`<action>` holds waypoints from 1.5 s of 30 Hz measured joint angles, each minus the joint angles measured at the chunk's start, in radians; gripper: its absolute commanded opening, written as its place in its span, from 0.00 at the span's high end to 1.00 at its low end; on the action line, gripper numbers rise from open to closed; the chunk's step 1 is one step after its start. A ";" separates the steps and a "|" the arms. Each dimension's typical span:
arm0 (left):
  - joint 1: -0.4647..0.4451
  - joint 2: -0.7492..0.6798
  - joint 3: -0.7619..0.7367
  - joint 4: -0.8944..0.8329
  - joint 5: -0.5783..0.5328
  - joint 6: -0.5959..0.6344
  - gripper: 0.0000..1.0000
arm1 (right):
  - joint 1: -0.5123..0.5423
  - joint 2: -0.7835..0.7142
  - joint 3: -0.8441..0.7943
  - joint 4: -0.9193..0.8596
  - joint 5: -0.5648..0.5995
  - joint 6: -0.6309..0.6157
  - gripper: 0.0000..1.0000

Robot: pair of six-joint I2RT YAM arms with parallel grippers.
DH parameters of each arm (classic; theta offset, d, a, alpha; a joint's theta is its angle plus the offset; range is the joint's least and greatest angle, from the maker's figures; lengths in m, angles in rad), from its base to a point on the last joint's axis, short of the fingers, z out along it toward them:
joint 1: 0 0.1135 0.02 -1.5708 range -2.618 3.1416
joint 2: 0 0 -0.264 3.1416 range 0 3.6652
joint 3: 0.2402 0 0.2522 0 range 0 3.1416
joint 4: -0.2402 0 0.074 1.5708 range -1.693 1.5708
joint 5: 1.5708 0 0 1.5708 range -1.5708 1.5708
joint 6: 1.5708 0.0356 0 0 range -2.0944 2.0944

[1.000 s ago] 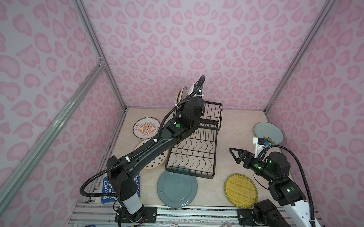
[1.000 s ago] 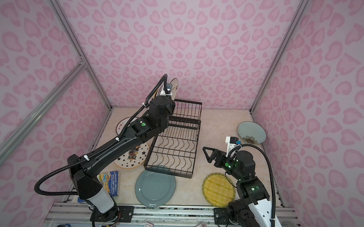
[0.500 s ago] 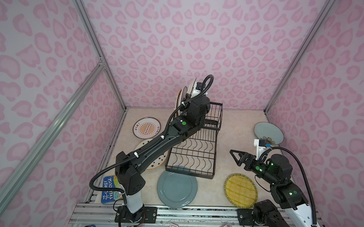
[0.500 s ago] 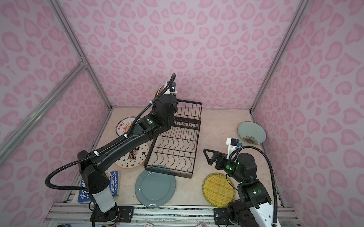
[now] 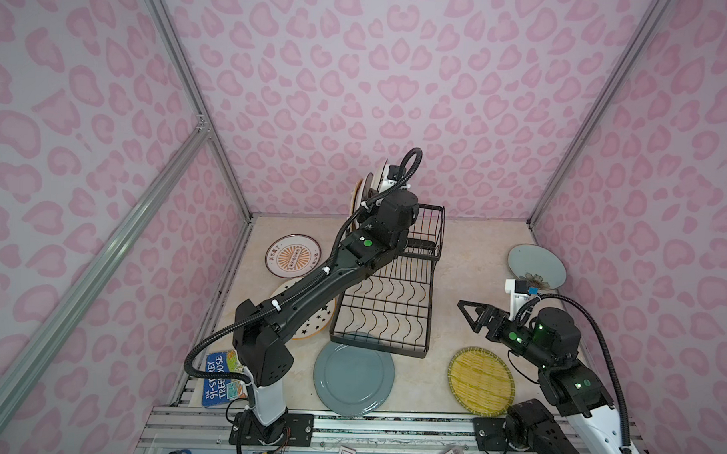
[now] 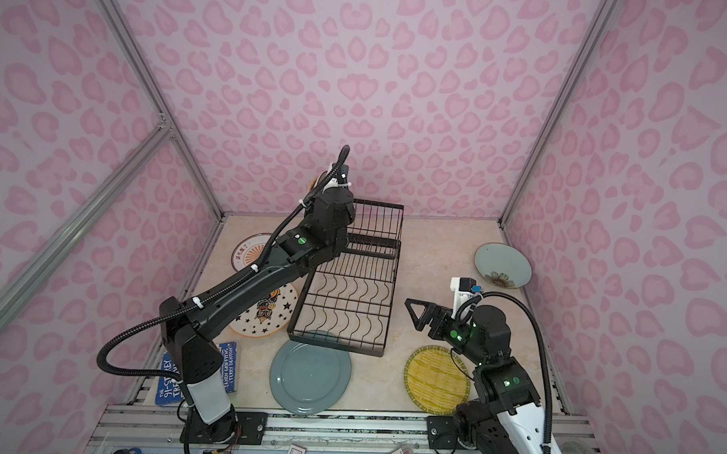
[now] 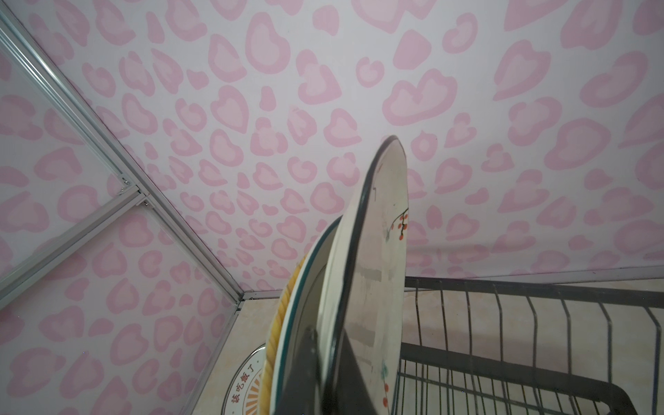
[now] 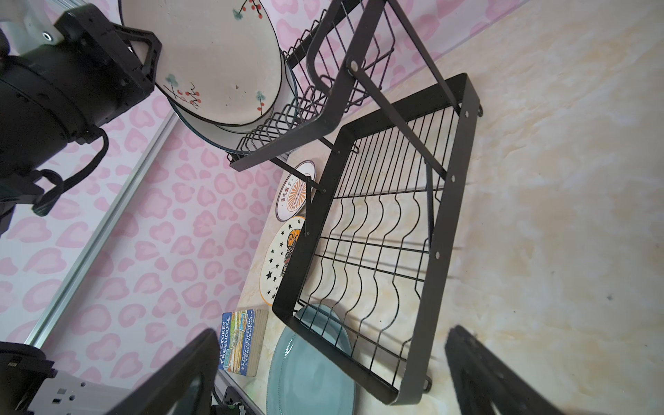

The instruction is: Load the plates into the dish rack

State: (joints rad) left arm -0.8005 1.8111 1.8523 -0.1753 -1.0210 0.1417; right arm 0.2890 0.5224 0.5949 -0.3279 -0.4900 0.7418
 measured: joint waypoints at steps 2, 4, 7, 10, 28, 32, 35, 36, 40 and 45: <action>0.000 0.004 -0.002 -0.010 0.005 -0.011 0.96 | 0.000 -0.001 0.000 -0.002 0.000 0.000 0.02; 0.002 0.006 -0.009 -0.012 0.010 -0.018 0.96 | 0.000 -0.004 -0.002 -0.004 0.000 0.000 0.02; 0.006 0.010 -0.014 -0.013 0.011 -0.029 0.96 | 0.000 -0.014 -0.010 -0.007 0.000 0.000 0.02; 0.008 0.010 -0.024 -0.018 0.014 -0.043 0.96 | 0.000 -0.014 -0.014 -0.010 0.001 0.000 0.02; 0.008 -0.003 -0.087 -0.021 0.011 -0.107 0.79 | 0.000 -0.031 -0.017 -0.015 0.001 0.000 0.02; 0.008 -0.019 -0.087 -0.021 0.011 -0.113 0.73 | 0.001 -0.032 -0.015 -0.017 0.003 0.000 0.02; 0.008 -0.033 -0.084 -0.020 0.011 -0.113 0.69 | 0.001 -0.038 -0.013 -0.018 0.003 0.000 0.02; 0.008 -0.035 -0.082 -0.020 0.010 -0.112 0.68 | 0.001 -0.039 -0.013 -0.018 0.003 0.000 0.02; 0.008 -0.036 -0.071 -0.021 0.010 -0.104 0.68 | 0.001 -0.045 -0.011 -0.021 0.003 0.001 0.02; 0.007 -0.049 -0.063 -0.022 0.011 -0.103 0.68 | 0.001 -0.050 0.003 -0.037 0.004 0.001 0.02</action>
State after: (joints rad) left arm -0.7937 1.7618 1.7893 -0.1974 -1.0103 0.0391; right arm 0.2897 0.4728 0.5976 -0.3653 -0.4862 0.7425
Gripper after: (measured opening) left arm 0.322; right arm 0.979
